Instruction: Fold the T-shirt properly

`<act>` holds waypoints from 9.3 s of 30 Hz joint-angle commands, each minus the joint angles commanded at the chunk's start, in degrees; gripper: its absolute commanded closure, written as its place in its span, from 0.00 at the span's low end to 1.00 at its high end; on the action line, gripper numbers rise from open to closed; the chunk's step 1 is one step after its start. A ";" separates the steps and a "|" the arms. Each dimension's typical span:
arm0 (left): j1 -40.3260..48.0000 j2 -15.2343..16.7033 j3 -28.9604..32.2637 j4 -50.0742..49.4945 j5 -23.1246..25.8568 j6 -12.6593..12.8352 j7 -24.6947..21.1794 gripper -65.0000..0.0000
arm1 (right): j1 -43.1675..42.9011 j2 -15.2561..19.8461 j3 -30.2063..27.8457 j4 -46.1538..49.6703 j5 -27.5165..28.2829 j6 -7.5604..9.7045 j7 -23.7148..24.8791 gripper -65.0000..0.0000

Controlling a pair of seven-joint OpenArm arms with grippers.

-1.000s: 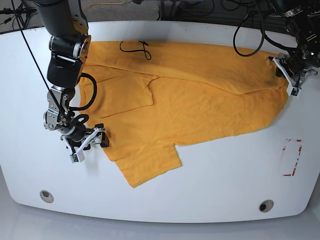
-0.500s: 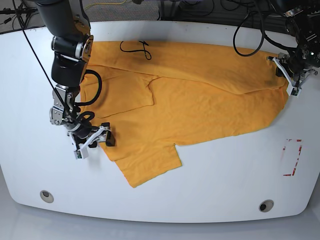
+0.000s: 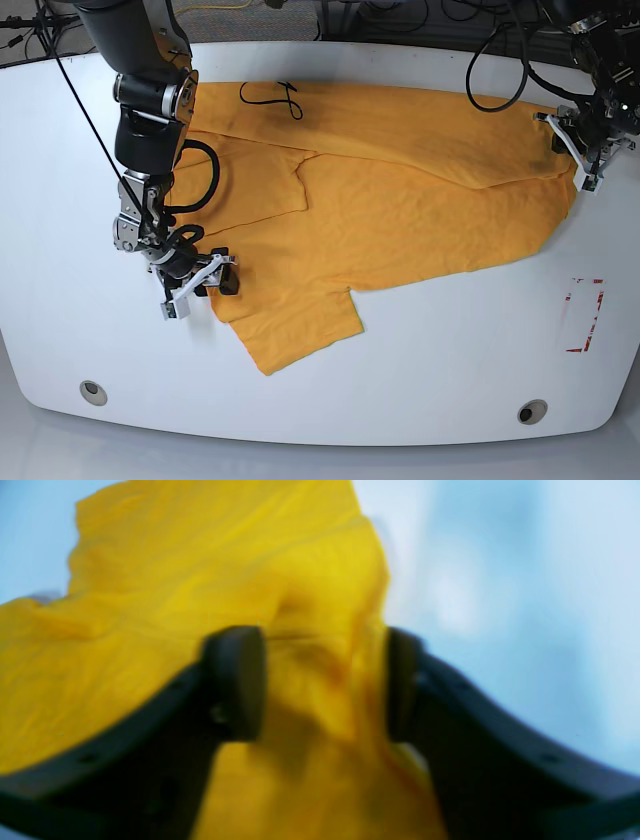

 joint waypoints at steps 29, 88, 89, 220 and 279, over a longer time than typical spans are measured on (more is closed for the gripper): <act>-32.18 0.00 -3.87 -33.67 7.03 3.38 -7.30 0.28 | -0.26 0.09 -6.07 0.26 0.09 -0.79 0.18 0.97; -30.24 2.81 7.47 -11.16 3.34 0.00 0.79 0.93 | -4.48 0.18 -6.07 30.07 0.09 -0.62 -19.25 0.97; -30.07 2.81 7.47 -11.25 3.34 0.00 0.79 0.93 | -5.01 0.18 -6.07 31.74 0.09 -0.62 -19.96 0.97; -31.65 -3.69 0.53 -25.05 3.43 0.00 -8.88 0.41 | -35.34 -7.65 4.48 72.09 11.08 -0.62 -36.22 0.26; -22.77 -5.89 -6.07 -2.81 -2.37 0.00 10.64 0.68 | -36.84 -8.00 4.57 72.09 11.52 -0.53 -36.22 0.26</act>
